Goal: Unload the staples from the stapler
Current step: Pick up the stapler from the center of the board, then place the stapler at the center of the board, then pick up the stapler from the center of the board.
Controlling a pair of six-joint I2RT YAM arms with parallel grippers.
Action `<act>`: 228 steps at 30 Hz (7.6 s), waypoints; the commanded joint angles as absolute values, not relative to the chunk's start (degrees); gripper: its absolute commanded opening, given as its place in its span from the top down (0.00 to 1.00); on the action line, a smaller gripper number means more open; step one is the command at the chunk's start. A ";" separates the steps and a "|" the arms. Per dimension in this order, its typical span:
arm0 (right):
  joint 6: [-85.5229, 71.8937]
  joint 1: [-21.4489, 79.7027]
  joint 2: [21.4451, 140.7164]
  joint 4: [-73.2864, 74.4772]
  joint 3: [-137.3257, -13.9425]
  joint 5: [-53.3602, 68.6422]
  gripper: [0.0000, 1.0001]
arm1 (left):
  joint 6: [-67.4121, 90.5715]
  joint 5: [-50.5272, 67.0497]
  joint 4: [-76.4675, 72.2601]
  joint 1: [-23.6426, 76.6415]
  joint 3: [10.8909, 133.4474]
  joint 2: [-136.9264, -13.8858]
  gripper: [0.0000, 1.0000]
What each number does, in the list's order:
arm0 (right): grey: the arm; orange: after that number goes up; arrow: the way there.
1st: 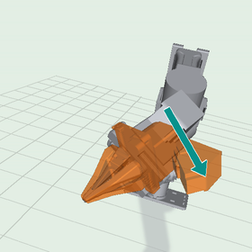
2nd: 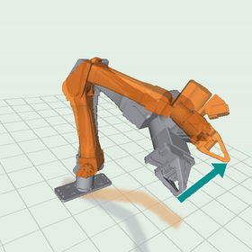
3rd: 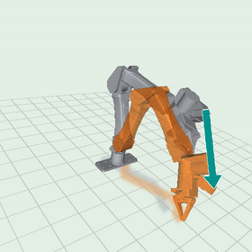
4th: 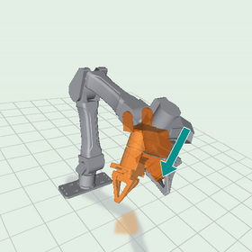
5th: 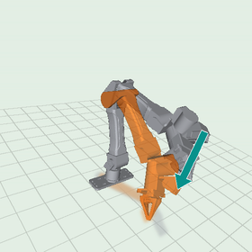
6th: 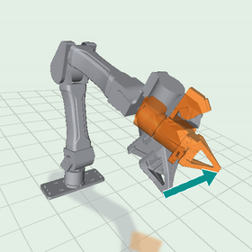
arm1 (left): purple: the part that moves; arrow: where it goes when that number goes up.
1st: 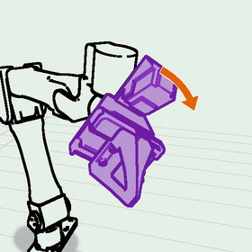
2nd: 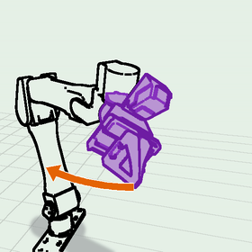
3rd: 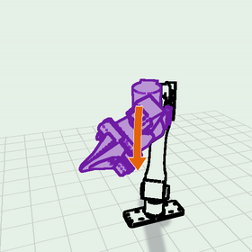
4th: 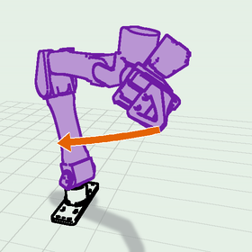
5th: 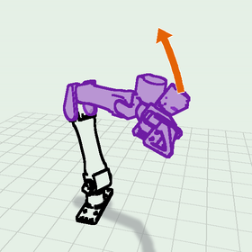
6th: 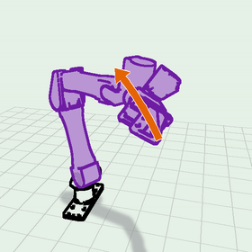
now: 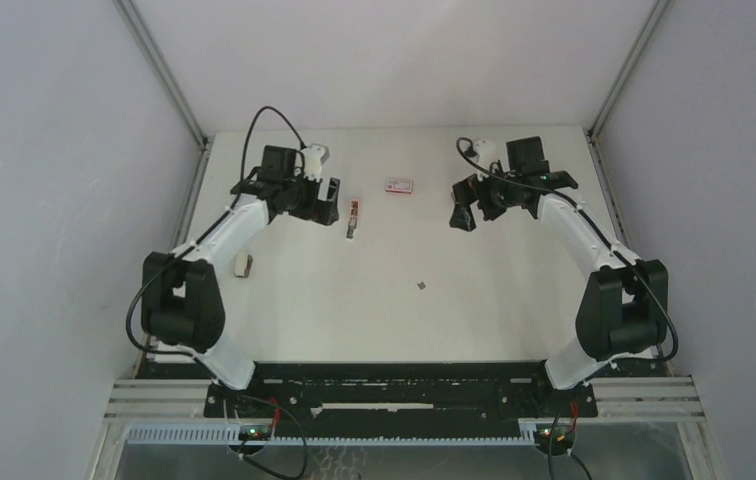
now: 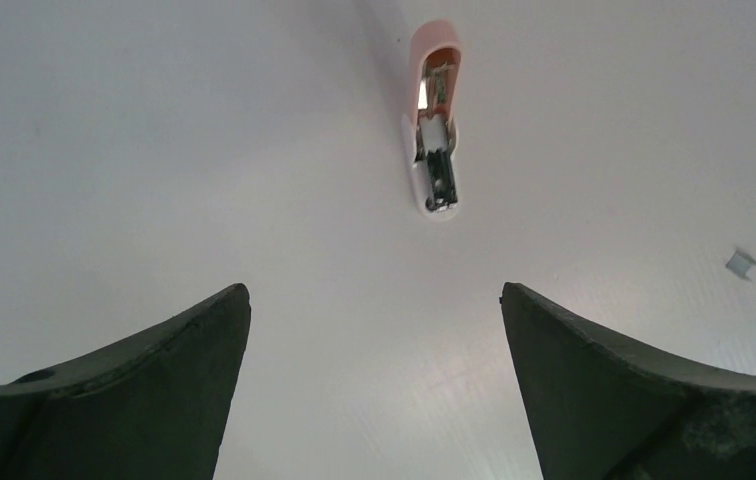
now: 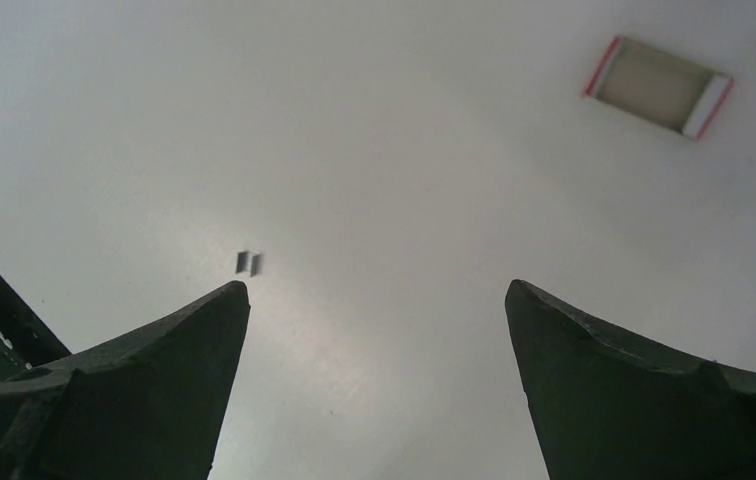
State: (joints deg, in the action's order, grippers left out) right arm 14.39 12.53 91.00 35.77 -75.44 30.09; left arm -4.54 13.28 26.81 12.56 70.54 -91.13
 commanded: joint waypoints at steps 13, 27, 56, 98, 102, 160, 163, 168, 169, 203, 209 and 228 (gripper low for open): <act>16.63 6.44 82.44 30.62 -70.84 34.45 0.00 | 7.03 0.68 25.84 23.73 84.10 -107.39 0.14; 17.65 6.39 81.84 31.27 -70.84 37.38 0.00 | 8.70 -3.54 23.58 25.75 87.48 -114.62 0.32; 17.54 6.16 82.09 31.73 -70.84 39.64 0.00 | 9.75 -5.63 22.98 26.11 88.07 -118.53 0.61; 17.22 4.23 82.88 32.37 -70.84 41.22 0.00 | 1.80 3.29 37.99 5.07 125.00 -133.91 0.63; 17.16 4.18 82.72 32.42 -70.84 41.39 0.00 | 1.93 2.54 41.13 5.03 126.74 -135.06 0.63; 15.80 1.83 80.07 33.42 -70.84 44.30 0.00 | 0.20 2.86 45.16 4.14 109.13 -116.78 0.01; 16.44 3.02 79.32 33.74 -70.84 44.74 0.00 | -2.75 3.00 41.21 2.70 97.23 -107.96 0.00; 17.21 5.92 78.18 34.21 -70.84 45.55 0.00 | -8.72 5.01 41.93 -1.84 84.78 -97.94 0.00; 17.33 6.57 78.02 34.27 -70.84 45.66 0.00 | -9.59 5.58 42.26 -2.98 82.60 -96.33 0.00; 18.73 13.03 80.07 35.07 -70.84 45.72 0.01 | -10.65 1.01 34.55 -9.73 63.11 -97.24 0.41; 18.72 13.01 80.15 35.10 -70.84 45.92 0.01 | -10.23 0.53 34.65 -9.72 62.93 -97.39 0.61; 16.07 14.39 82.99 34.57 -70.84 54.23 0.01 | -18.64 17.06 37.06 -3.80 65.78 -92.04 0.87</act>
State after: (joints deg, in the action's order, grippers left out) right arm 17.80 13.39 81.62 35.81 -70.46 48.25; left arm -13.72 9.23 36.49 -8.21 63.88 -96.64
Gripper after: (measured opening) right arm 0.993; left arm 0.304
